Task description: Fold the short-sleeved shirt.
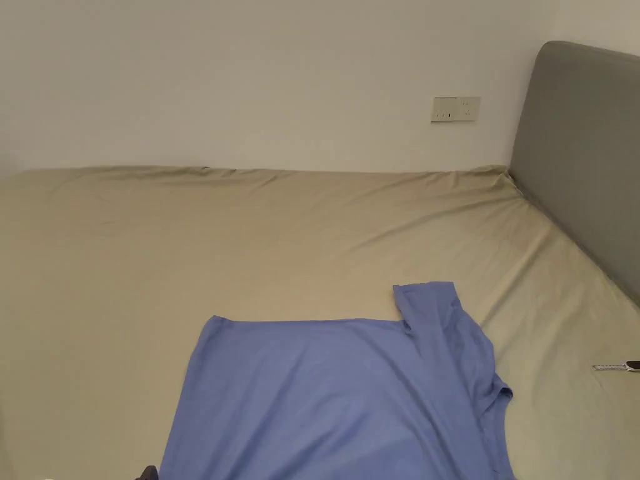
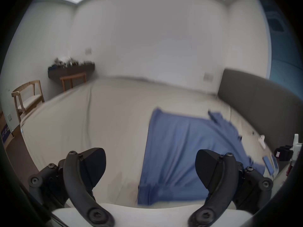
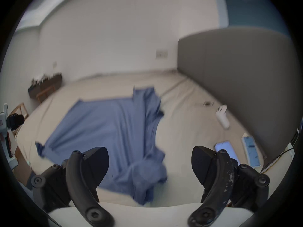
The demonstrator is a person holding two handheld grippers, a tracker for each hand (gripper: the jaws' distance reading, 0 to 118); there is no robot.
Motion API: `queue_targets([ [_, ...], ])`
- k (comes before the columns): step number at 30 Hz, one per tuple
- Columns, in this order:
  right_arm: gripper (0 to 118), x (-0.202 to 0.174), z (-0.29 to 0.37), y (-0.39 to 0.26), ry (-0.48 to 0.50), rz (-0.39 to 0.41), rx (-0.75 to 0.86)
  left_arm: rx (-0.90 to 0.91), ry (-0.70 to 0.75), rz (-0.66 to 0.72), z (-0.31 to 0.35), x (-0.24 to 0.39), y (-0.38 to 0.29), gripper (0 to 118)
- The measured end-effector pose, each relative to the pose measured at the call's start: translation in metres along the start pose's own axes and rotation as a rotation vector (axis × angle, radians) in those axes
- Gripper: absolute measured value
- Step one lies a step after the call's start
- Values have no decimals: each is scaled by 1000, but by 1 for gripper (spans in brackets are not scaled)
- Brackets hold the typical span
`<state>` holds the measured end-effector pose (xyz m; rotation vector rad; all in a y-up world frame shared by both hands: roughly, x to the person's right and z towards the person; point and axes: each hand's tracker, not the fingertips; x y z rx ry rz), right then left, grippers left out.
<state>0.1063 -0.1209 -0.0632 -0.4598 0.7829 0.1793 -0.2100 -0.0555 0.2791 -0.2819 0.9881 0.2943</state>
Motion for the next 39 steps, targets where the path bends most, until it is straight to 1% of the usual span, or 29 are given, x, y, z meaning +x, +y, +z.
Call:
queue_targets([
  [1,72,2,5,6,8,-15,44,38,2,7,7,1,6,73],
  [2,48,3,9,11,14,-28,86,65,-6,13,7,-1,8,40],
  [3,22,-3,14,18,25,-36,118,86,-13,15,11,0,11,10],
  [4,7,-6,16,22,20,-42,134,80,0,12,12,1,13,1],
  [6,7,-6,17,26,-17,-54,159,86,18,10,10,1,15,1],
  [8,2,-5,19,28,18,-54,152,49,-31,30,9,-3,16,0],
  [10,2,-5,19,26,11,-55,154,12,-32,35,3,-6,10,0],
  [15,2,1,15,16,7,-37,115,-227,-61,12,-27,-13,-11,0],
  [16,2,-10,22,21,7,-38,109,-299,-89,15,-36,-17,-17,11],
  [17,2,-10,22,21,11,-38,98,-323,-92,20,-43,-20,-23,35],
  [18,2,-10,22,19,12,-38,88,-364,-102,38,-57,-28,-31,73],
  [19,2,-8,21,17,7,-36,84,-445,-92,48,-69,-31,-39,114],
  [20,2,-5,21,16,5,-31,75,-497,-90,55,-79,-33,-47,118],
  [21,2,-5,21,14,4,-26,65,-524,-90,60,-84,-36,-54,111],
  [22,2,-4,21,13,2,-24,60,-541,-109,87,-94,-36,-61,96],
  [23,2,-4,21,12,3,-23,55,-577,-86,78,-103,-36,-66,88],
  [25,2,-7,24,12,2,-17,38,-634,-79,48,-113,-33,-74,77],
  [26,2,-7,23,11,-2,-10,28,-640,-83,45,-109,-30,-75,69],
  [27,2,-7,22,10,-5,1,14,-643,-85,43,-113,-29,-77,58],
  [28,2,-5,22,8,-10,9,2,-648,-94,43,-117,-28,-78,35],
  [29,2,-5,21,7,-10,14,-13,-653,-104,43,-120,-27,-79,17],
  [30,7,-5,20,6,-12,16,-27,-656,-109,42,-114,-26,-77,8],
  [31,23,-5,20,5,-18,17,-37,-653,-105,36,-114,-24,-77,8],
  [32,47,-5,20,5,-18,19,-57,-648,-106,32,-113,-24,-76,7],
  [34,102,-2,17,3,5,17,-167,-642,-127,30,-110,-28,-75,7],
  [35,102,-1,12,1,12,13,-214,-637,-127,28,-109,-29,-75,7],
  [36,108,1,9,-2,27,20,-274,-631,-125,20,-108,-30,-74,7],
  [37,118,3,3,-6,41,33,-302,-628,-124,16,-105,-29,-74,7],
  [39,109,7,-9,-18,48,63,-363,-626,-127,25,-99,-29,-75,7],
])
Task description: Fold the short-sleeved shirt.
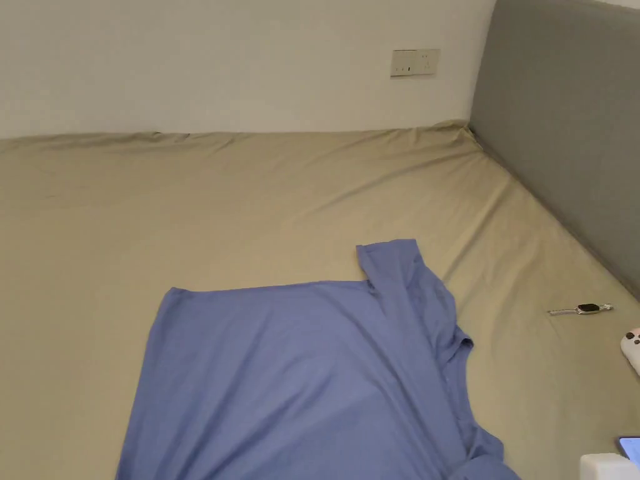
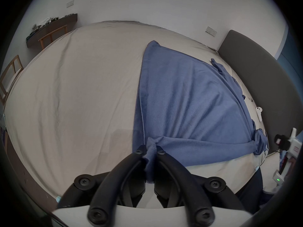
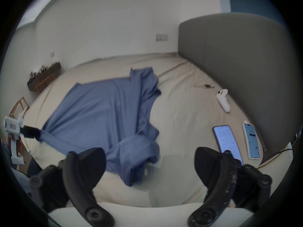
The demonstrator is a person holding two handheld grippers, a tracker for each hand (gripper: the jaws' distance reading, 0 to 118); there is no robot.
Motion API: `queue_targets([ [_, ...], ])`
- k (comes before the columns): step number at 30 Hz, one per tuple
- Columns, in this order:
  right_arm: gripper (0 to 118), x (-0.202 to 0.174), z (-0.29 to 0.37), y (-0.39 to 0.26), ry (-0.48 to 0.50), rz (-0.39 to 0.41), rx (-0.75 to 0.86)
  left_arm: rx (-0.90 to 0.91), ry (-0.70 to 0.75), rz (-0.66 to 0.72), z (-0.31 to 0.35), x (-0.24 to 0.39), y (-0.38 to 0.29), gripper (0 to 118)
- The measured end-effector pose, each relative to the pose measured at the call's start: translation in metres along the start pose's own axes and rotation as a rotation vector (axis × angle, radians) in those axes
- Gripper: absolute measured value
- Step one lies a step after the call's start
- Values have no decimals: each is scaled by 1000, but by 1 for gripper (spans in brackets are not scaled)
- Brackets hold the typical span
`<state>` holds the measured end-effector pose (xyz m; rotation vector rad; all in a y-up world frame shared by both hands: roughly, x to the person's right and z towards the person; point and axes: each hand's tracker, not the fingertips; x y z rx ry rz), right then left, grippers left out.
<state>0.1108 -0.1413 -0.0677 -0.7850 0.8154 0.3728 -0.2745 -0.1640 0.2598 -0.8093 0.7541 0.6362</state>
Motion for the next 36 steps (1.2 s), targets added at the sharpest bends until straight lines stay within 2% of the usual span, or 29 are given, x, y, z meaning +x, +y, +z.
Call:
queue_targets([
  [2,99,12,-24,-9,0,23,-92,3,0,2,0,-2,-2,7],
  [4,93,12,-39,-12,34,-2,-169,-1,5,6,4,5,-6,7],
  [5,86,10,-44,-15,56,-24,-185,-3,4,8,4,5,-7,7],
  [6,74,10,-47,-16,95,-54,-183,-5,7,9,4,5,-8,7],
  [7,41,10,-47,-15,127,-70,-173,-6,10,9,3,1,-9,7],
  [8,14,10,-46,-14,142,-80,-161,-6,11,9,5,1,-9,7],
  [9,6,16,-51,-18,115,-78,-144,-2,11,10,8,1,-8,7],
  [10,6,18,-49,-16,79,-75,-101,7,12,11,13,1,-7,7],
  [15,5,32,-22,15,89,-99,55,115,-20,59,42,-3,22,6],
  [19,5,34,-20,67,84,-58,147,176,-31,46,48,14,69,6],
  [21,5,30,-38,95,73,-11,162,193,-13,31,33,22,94,6],
  [25,5,28,-107,131,62,38,95,119,58,-3,-25,32,137,6],
  [28,5,22,-151,142,64,42,-5,53,82,6,-67,35,159,6],
  [32,5,14,-193,140,33,63,-101,-6,98,11,-113,29,173,6],
  [36,5,8,-209,131,37,44,-140,-58,114,3,-134,27,169,6],
])
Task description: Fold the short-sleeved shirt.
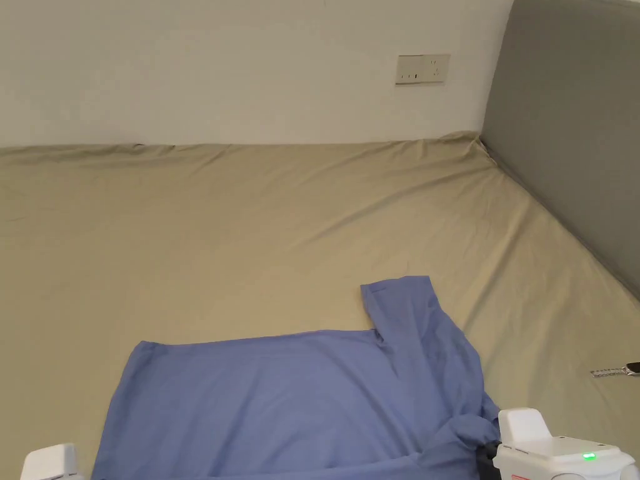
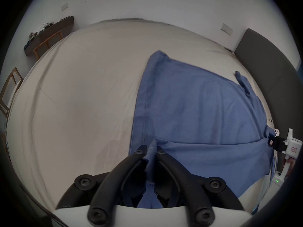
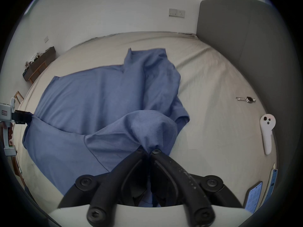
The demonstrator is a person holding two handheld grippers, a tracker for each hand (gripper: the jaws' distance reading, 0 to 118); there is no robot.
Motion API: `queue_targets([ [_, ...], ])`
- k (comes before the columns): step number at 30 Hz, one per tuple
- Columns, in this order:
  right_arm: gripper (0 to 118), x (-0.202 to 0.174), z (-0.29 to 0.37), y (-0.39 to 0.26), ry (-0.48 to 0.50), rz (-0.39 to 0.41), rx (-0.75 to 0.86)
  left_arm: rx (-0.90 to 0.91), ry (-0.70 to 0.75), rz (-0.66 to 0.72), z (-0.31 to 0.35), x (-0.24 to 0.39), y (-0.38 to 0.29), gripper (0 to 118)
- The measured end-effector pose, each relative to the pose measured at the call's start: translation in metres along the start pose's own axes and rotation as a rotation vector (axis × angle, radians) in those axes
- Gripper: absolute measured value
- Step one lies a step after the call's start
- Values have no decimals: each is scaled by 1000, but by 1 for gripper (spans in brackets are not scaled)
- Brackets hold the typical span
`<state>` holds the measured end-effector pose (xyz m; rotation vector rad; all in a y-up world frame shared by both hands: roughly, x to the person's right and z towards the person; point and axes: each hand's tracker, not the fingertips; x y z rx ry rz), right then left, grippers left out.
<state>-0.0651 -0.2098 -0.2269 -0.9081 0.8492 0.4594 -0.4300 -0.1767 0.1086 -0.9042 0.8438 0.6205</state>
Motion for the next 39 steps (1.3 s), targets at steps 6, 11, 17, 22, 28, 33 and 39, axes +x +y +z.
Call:
queue_targets([
  [6,25,-1,11,-1,-6,-19,49,59,-25,10,26,1,-6,9],
  [11,107,-12,68,-7,7,-42,308,327,-2,-9,86,-1,-24,118],
  [17,58,-11,133,-39,3,-66,459,480,-60,30,154,-8,-77,36],
  [22,19,-21,158,-75,-31,-73,469,453,-48,31,168,-11,-129,4],
  [28,2,-15,165,-107,-11,-107,391,325,-65,85,154,-15,-153,0],
  [33,2,-10,156,-115,-17,-115,366,271,-46,56,129,-19,-125,0],
  [39,2,7,141,-113,-27,-123,387,144,57,-3,77,-20,-86,96],
])
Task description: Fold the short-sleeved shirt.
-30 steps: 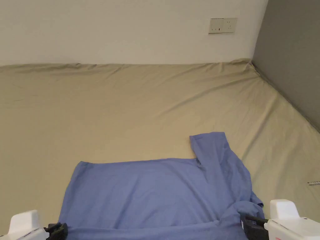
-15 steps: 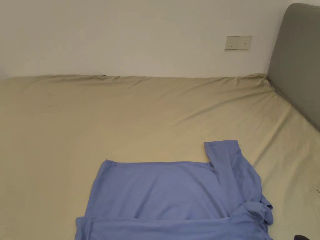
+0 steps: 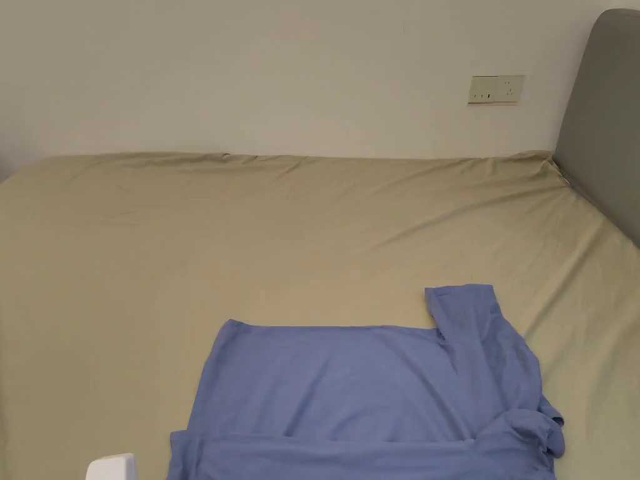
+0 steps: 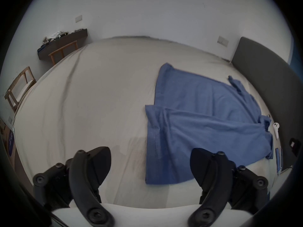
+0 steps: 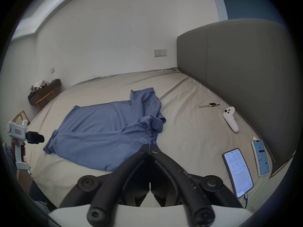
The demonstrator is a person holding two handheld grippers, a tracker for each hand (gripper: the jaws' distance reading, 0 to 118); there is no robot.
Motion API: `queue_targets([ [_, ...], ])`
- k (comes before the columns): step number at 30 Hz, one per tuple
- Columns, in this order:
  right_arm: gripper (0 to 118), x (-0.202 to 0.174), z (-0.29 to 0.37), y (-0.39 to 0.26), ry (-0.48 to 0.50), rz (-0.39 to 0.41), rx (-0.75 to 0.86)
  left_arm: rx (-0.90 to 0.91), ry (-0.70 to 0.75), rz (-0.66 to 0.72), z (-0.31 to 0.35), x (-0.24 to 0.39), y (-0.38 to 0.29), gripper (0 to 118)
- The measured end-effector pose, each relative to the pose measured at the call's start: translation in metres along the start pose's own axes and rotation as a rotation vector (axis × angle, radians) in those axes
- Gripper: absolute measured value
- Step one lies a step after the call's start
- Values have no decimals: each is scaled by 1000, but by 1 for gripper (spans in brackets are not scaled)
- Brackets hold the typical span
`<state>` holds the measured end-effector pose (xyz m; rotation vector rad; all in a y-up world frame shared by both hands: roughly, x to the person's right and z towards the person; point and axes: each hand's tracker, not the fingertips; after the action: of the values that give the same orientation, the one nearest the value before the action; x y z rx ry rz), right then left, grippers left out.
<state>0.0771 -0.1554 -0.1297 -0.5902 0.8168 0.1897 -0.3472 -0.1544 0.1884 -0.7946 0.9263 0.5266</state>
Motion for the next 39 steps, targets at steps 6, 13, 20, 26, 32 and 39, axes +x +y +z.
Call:
queue_targets([
  [6,2,-15,-6,-2,-1,18,-37,-114,27,6,-23,-2,-11,58],
  [13,10,-29,-30,-7,-27,28,-148,-117,-12,-85,-19,21,-11,4],
  [20,108,-19,-79,-14,-34,15,-361,-111,-8,-121,-10,25,-6,3],
  [26,44,-19,-100,-17,13,-33,-464,-103,-22,-110,-2,21,-5,3],
  [32,16,-18,-63,13,100,33,-364,-93,-33,-99,13,11,7,2],
  [39,15,-11,21,60,146,3,-240,15,-100,-65,82,-6,18,1],
])
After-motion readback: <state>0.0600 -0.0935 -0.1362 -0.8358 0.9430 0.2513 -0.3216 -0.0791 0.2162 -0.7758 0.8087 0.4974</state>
